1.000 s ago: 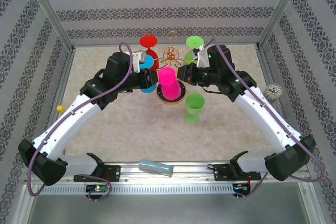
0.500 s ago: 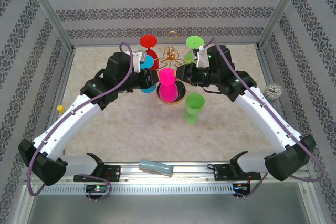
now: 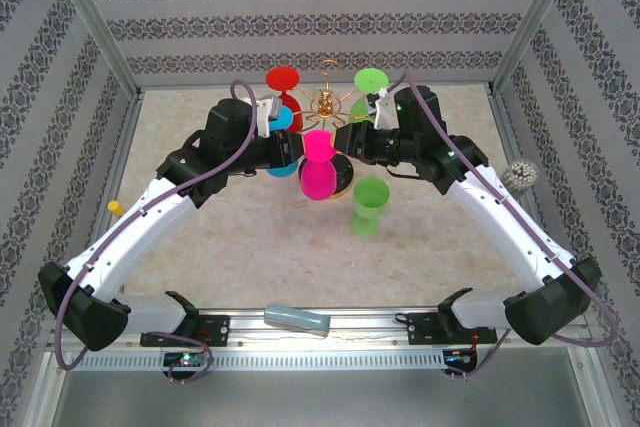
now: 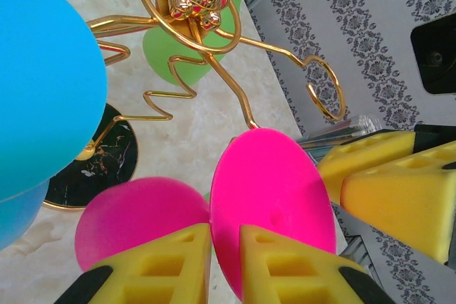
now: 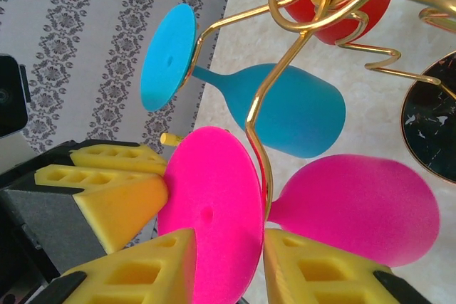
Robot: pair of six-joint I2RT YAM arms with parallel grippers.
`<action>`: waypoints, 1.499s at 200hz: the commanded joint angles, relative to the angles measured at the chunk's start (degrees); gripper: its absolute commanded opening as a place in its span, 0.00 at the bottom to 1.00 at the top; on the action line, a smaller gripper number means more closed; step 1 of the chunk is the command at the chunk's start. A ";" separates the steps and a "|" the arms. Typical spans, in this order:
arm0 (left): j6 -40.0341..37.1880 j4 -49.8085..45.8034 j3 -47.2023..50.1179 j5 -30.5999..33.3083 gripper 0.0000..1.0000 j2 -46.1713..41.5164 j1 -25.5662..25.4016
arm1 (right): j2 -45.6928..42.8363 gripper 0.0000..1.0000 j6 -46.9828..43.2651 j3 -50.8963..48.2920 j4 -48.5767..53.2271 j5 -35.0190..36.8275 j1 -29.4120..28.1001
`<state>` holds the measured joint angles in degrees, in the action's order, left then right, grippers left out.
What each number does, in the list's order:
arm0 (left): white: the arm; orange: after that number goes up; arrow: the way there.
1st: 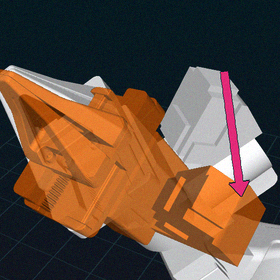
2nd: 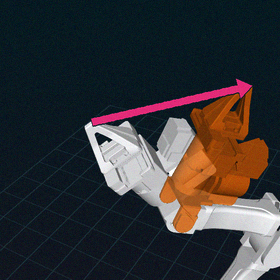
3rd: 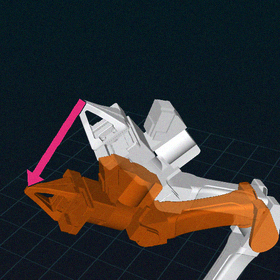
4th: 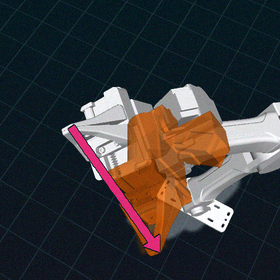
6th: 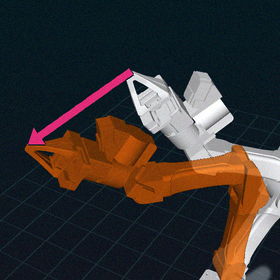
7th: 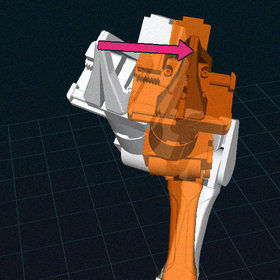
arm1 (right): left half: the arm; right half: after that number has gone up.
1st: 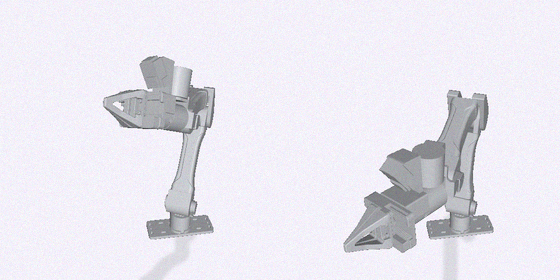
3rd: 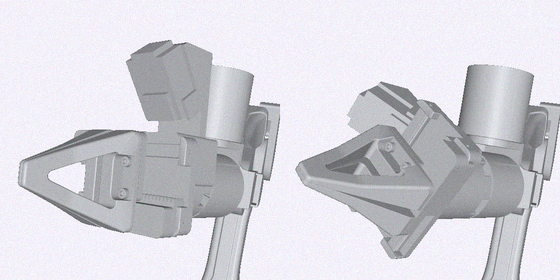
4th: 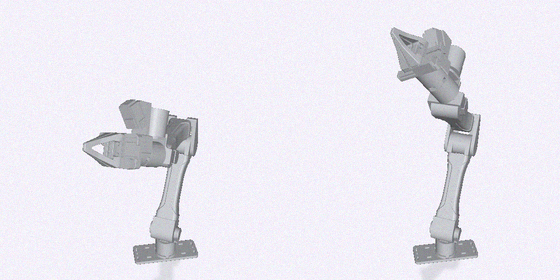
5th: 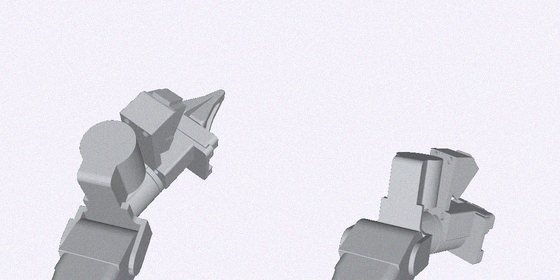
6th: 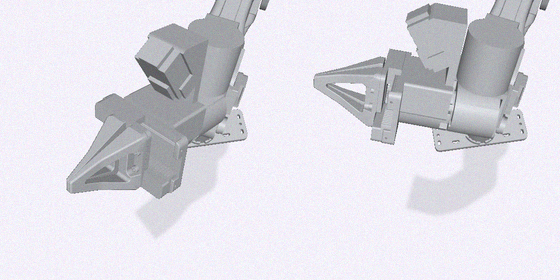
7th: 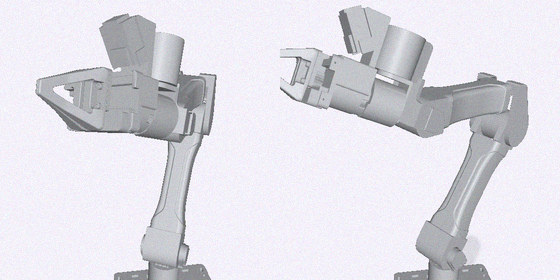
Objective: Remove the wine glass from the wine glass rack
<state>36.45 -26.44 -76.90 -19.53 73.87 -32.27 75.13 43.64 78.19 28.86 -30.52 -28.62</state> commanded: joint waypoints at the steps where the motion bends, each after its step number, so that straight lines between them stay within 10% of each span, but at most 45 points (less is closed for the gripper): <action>1: 0.38 2.82 -1.49 -1.22 0.19 0.52 -0.75 | -0.61 0.32 0.58 -0.94 -1.01 -0.93 0.17; 171: 0.56 3.56 -2.11 -1.80 0.18 1.56 -1.26 | 0.76 0.28 1.01 -0.83 -2.06 -2.08 -0.13; 300: -0.67 1.14 -1.94 2.60 0.18 -1.76 -1.30 | 0.67 0.00 2.61 -0.15 -2.53 -3.45 -0.03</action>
<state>36.45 -25.30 -77.28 -18.46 74.56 -32.95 75.68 45.17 77.71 26.46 -32.80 -28.64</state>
